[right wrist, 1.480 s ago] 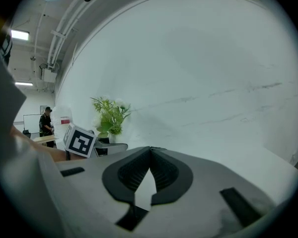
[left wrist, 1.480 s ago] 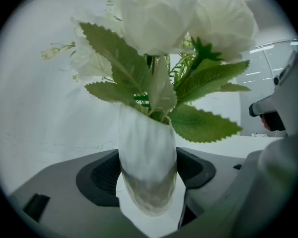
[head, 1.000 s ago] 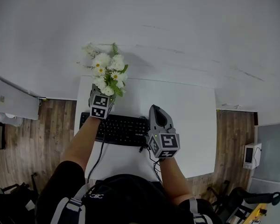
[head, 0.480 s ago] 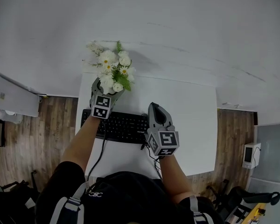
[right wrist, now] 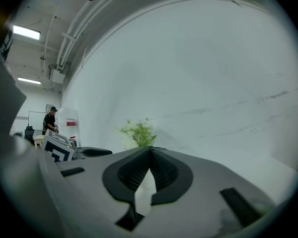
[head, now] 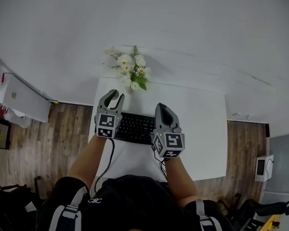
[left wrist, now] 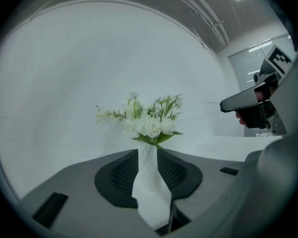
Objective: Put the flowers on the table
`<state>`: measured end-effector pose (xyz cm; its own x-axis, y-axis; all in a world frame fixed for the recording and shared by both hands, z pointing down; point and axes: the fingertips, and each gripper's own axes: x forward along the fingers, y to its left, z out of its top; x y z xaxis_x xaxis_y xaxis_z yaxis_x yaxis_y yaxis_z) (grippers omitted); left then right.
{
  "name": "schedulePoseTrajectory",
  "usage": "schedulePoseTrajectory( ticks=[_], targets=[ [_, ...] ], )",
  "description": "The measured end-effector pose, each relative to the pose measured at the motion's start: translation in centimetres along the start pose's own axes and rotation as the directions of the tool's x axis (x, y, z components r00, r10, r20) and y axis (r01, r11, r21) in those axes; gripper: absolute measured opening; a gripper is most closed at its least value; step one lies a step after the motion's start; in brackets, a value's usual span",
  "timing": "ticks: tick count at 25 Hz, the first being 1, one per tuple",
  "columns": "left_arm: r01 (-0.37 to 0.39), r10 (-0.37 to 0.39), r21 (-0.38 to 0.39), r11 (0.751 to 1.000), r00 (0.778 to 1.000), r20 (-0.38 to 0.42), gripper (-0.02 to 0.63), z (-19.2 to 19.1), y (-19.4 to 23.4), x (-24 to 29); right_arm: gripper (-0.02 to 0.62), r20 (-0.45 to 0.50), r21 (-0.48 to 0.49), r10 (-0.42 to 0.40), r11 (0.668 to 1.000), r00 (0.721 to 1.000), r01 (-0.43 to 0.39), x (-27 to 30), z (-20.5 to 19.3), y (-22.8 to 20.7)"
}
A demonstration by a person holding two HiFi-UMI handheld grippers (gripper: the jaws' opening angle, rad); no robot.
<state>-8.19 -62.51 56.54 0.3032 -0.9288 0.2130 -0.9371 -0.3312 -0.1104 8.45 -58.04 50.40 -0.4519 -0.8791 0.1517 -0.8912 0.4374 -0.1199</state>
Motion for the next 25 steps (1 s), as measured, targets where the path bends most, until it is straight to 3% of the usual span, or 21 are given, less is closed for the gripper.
schedulePoseTrajectory(
  ticks=[3,6,16,25],
  targets=[
    [-0.043,0.041,0.034,0.999,0.998,0.045,0.057,2.5,-0.4,-4.6,0.0,0.067,-0.029,0.022,0.999,0.998,-0.02,-2.1,1.8,2.8],
    [-0.086,0.085,0.019,0.996,0.995,0.058,0.005,4.2,-0.1,-9.0,0.0,0.111,-0.029,0.033,0.999,0.993,-0.03,-4.0,3.2,5.4],
    [-0.12,0.122,-0.049,0.992,0.992,0.045,0.002,4.8,1.1,-21.1,-0.002,0.186,-0.009,0.042,0.999,0.982,-0.041,-8.8,4.1,12.0],
    [-0.114,0.117,-0.074,0.991,0.993,0.03,0.002,4.6,1.5,-23.8,-0.002,0.175,-0.001,0.001,1.0,0.985,-0.001,-11.0,3.3,13.3]
  ],
)
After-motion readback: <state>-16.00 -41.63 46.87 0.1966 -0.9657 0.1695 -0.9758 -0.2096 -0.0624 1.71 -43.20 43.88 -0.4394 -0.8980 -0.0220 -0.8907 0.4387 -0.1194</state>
